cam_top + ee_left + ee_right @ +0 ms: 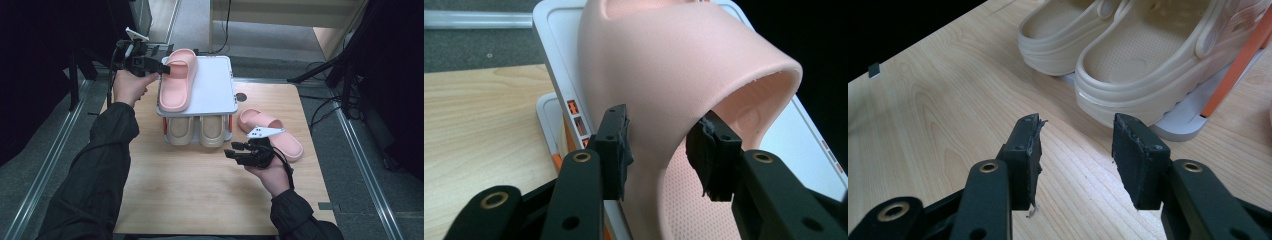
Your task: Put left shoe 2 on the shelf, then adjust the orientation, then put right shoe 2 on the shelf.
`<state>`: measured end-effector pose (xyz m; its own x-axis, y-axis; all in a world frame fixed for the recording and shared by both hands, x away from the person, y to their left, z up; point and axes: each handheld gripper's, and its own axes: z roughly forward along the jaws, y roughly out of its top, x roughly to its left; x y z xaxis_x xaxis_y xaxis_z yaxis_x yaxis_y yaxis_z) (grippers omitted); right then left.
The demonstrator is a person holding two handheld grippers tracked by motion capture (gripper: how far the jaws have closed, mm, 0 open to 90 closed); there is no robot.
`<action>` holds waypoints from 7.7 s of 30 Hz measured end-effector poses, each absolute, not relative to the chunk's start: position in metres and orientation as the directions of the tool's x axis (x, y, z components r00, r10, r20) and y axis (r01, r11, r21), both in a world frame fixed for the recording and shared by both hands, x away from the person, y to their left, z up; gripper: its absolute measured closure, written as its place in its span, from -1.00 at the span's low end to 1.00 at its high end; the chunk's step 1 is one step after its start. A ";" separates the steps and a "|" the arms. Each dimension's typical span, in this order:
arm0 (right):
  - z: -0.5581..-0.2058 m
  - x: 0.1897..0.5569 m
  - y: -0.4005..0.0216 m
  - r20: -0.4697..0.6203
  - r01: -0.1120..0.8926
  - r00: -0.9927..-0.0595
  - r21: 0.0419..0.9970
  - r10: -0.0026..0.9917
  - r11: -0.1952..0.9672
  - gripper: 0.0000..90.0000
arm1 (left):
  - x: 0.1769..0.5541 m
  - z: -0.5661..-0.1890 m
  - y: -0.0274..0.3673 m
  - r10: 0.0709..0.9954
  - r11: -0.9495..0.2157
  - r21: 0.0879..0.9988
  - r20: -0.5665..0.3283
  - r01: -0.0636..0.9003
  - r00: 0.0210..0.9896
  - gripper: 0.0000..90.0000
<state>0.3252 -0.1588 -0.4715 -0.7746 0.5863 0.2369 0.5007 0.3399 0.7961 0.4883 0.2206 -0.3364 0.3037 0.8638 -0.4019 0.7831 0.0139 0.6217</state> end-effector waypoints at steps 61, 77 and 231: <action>-0.480 0.376 -0.264 0.181 0.548 -0.634 0.792 0.752 0.271 1.00 | 0.363 -0.412 0.275 0.844 -0.058 0.675 -0.361 0.735 0.398 -0.03; -0.495 0.391 -0.280 0.156 0.577 -0.586 0.769 0.795 0.275 1.00 | 0.341 -0.440 0.273 0.858 -0.069 0.696 -0.325 0.715 0.399 -0.04; -0.469 0.427 -0.281 0.271 0.720 -0.186 0.692 0.944 -0.056 0.88 | 0.333 -0.472 0.267 0.834 -0.075 0.629 -0.386 0.774 0.395 -0.06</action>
